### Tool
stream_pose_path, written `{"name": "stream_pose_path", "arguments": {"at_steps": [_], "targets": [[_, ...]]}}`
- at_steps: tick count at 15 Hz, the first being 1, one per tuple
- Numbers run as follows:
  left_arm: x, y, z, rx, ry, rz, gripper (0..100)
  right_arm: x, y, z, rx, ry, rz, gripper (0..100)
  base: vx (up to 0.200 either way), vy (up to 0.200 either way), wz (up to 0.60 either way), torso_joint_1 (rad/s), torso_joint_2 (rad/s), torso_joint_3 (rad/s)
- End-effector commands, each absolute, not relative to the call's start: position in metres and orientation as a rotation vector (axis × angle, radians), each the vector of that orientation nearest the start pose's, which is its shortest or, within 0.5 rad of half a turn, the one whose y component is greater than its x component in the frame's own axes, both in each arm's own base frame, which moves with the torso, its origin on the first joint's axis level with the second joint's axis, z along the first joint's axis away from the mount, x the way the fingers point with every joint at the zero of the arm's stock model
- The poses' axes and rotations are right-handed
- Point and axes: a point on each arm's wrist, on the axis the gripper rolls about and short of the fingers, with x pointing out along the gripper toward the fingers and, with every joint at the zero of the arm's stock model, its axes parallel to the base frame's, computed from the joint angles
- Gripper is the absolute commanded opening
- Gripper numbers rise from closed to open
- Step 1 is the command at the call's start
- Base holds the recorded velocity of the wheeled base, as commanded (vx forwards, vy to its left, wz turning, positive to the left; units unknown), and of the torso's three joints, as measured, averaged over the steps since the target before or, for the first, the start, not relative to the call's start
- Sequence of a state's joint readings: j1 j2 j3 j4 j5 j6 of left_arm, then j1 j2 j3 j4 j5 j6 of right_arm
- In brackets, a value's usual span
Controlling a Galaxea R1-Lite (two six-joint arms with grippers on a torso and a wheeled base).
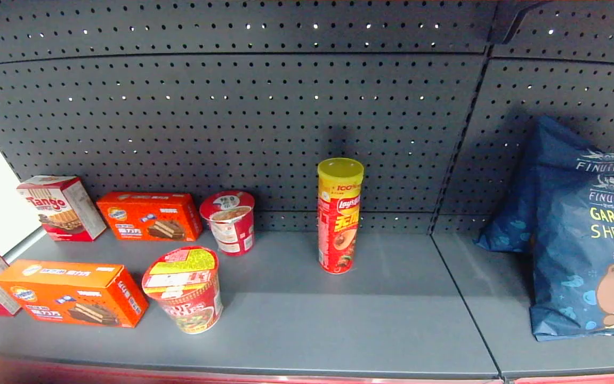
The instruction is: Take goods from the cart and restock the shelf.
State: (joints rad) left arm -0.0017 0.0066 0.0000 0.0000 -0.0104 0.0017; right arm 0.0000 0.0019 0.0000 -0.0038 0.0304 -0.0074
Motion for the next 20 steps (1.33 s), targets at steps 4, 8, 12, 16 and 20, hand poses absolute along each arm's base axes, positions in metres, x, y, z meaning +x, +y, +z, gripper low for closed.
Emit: {"name": "stream_pose_path", "arguments": {"at_steps": [4, 8, 12, 16, 20], "targets": [[-0.0223, -0.0002, 0.0756, 0.002, 0.006, -0.012, 100, -0.0226, 0.0007, 0.076, -0.006, -0.002, 0.031, 100, 0.0, 0.0, 0.0, 0.0, 0.0, 0.0], [-0.0223, -0.0002, 0.0756, 0.002, 0.006, -0.015, 100, -0.0226, 0.0007, 0.076, -0.008, -0.002, 0.029, 100, 0.0, 0.0, 0.45, 0.002, 0.0, 0.003], [-0.0223, -0.0002, 0.0756, 0.0, 0.006, -0.014, 100, -0.0226, 0.0007, 0.076, -0.008, -0.002, 0.029, 100, 0.0, 0.0, 0.6, 0.007, 0.0, -0.001], [-0.0223, -0.0003, 0.0756, 0.0, 0.006, -0.015, 100, -0.0226, 0.0007, 0.076, -0.009, -0.002, 0.029, 100, 0.0, 0.0, 0.6, 0.0, 0.0, 0.002], [-0.0223, -0.0003, 0.0756, 0.0, 0.006, -0.015, 100, -0.0226, 0.0007, 0.076, -0.009, -0.002, 0.029, 100, 0.0, 0.0, 0.6, 0.005, 0.0, 0.005]]}}
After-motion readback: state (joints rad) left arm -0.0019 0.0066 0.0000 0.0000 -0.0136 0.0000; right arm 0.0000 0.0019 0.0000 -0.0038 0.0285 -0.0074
